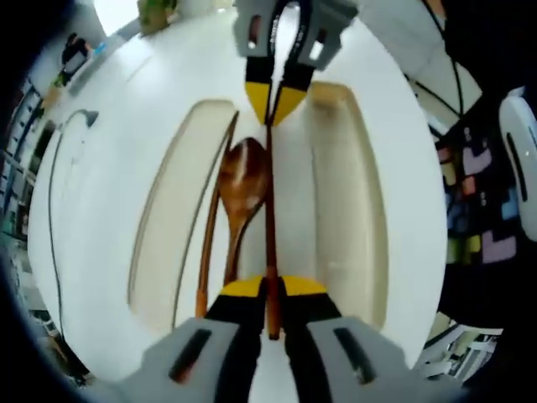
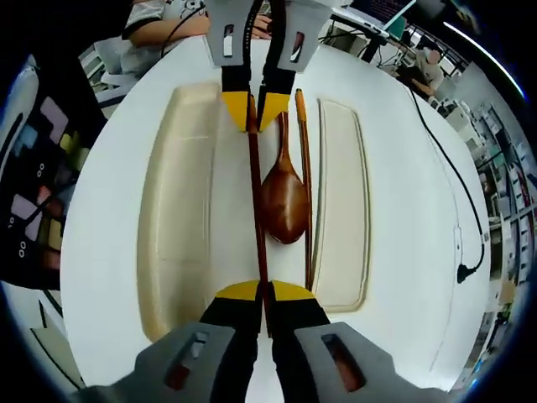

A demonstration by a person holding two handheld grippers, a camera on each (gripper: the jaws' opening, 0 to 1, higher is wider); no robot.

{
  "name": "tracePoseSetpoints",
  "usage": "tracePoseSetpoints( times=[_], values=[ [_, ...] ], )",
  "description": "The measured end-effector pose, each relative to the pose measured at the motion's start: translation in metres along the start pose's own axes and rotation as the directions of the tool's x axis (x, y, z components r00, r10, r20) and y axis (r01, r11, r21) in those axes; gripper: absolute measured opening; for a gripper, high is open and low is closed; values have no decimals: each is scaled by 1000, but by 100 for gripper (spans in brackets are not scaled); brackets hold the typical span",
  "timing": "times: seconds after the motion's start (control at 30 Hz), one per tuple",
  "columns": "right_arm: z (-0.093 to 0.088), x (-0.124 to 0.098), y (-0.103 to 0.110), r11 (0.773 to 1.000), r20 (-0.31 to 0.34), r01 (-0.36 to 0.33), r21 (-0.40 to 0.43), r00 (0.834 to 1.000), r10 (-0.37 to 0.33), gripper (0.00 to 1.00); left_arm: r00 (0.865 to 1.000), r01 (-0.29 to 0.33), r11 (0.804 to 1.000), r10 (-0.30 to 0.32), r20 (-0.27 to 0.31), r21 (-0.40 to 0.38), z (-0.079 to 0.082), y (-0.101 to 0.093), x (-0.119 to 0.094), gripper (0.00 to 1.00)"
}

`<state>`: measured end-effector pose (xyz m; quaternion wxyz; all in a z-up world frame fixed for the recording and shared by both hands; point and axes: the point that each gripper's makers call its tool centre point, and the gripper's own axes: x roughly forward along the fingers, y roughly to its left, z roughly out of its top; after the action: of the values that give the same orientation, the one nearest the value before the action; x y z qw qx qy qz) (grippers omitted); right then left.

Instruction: Arrange the utensils inside the cutlery case until each visible utensil rests in its matching compartment.

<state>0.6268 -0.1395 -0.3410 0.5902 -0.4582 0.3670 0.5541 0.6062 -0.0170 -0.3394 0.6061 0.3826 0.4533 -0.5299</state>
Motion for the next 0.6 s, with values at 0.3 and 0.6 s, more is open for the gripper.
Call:
tracePoseSetpoints(
  times=[0.3,0.6],
  values=[
    [12,-28,2,996,3,60,-60,998,-60,0,999,-44,999,44,17,15,3,-4,-21,6],
    [21,-51,15,994,11,79,-78,997,-79,0,997,-59,998,58,44,26,7,-22,-42,6]
  ],
)
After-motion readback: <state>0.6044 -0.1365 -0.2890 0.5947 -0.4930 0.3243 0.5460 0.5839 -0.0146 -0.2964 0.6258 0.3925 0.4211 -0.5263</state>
